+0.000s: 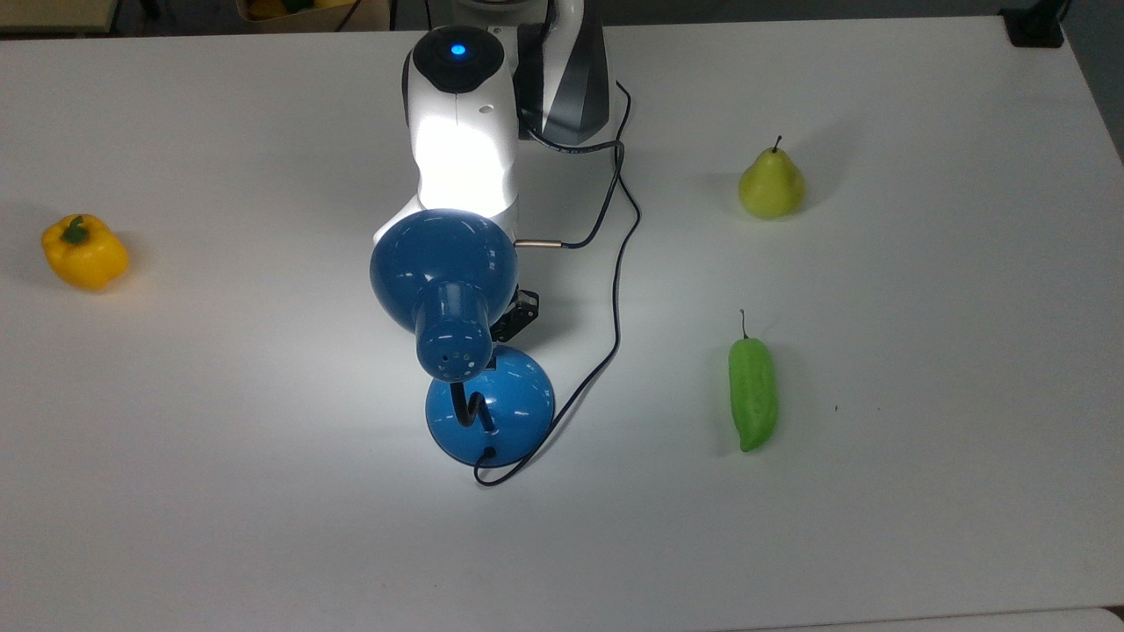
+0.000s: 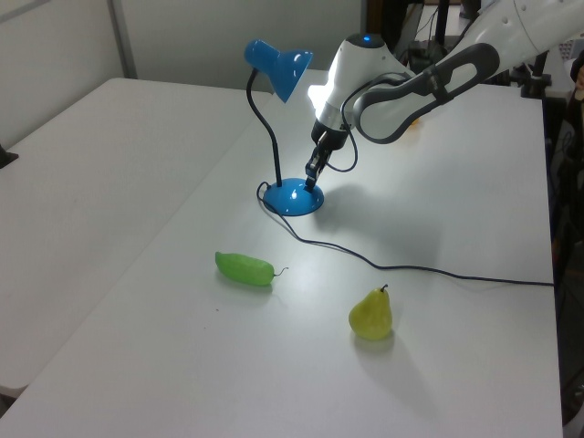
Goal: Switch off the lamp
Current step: 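Press down on the lamp base switch with the gripper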
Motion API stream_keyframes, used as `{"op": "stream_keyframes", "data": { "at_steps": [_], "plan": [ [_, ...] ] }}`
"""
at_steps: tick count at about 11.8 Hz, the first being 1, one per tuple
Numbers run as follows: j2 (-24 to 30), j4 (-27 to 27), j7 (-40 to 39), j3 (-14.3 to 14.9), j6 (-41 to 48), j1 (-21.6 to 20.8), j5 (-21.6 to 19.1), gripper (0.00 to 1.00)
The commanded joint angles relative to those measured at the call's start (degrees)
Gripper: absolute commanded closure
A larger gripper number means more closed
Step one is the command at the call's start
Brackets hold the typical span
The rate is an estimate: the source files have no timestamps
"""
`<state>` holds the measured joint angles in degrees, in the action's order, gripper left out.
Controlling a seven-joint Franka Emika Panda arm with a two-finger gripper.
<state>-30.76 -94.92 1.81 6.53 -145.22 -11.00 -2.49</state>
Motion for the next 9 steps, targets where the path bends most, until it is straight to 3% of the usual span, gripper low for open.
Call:
{"op": "stream_keyframes", "data": {
  "at_steps": [1, 9],
  "plan": [
    [-0.3, -0.8, -0.5, 0.3, -1.7, -0.8, -1.2, 1.00],
    [-1.1, -3.3, -0.6, 0.2, -1.8, -2.0, -0.9, 1.00]
  ]
}}
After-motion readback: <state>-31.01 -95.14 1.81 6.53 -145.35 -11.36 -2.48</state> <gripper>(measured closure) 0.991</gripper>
